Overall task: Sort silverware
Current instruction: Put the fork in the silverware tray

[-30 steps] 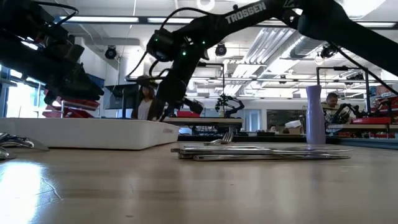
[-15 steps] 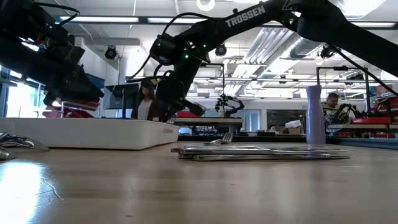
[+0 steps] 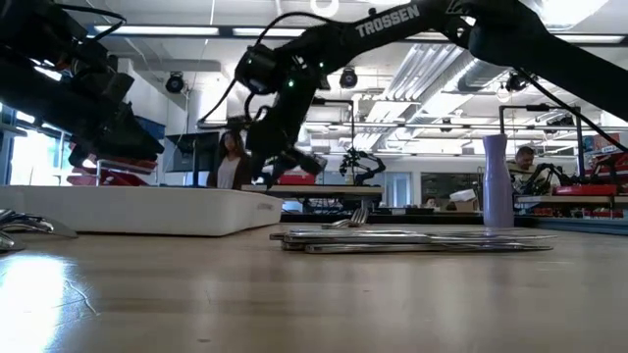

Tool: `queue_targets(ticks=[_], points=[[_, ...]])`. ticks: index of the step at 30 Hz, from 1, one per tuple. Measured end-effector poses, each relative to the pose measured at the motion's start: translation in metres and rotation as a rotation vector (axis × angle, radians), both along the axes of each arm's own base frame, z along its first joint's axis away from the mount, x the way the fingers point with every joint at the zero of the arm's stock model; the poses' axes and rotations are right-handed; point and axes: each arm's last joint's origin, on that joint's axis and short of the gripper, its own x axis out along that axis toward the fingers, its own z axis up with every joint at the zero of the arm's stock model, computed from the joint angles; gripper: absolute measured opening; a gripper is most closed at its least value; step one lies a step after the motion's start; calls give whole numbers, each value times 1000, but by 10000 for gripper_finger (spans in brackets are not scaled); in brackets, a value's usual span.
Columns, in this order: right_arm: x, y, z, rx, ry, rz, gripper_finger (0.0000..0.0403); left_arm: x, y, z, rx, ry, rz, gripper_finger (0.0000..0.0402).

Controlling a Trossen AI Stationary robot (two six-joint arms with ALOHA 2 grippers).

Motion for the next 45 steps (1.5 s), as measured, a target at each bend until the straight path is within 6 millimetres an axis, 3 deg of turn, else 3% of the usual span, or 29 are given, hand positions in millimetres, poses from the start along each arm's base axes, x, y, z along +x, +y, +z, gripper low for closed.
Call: queue_targets(ticks=[8, 12, 15, 21, 25, 32, 45], points=[[-24, -4, 57, 43, -45, -66, 116, 0, 0, 0, -4, 0, -8, 97], [-49, -8, 76, 232, -49, -212, 116, 1, 0, 0, -7, -2, -10, 97], [-70, -12, 79, 412, 31, -333, 116, 1, 0, 0, -7, -2, -11, 97], [-94, -36, 61, 563, 170, -429, 116, 1, 0, 0, -7, -5, -11, 97], [-99, -45, 30, 565, 235, -435, 116, 1, 0, 0, -7, -4, -11, 97], [-99, -42, -21, 370, 344, -276, 116, 1, 0, 0, -5, -4, -7, 97], [-97, -49, -32, 391, 291, -221, 116, 0, 0, 0, -1, -3, -1, 97]])
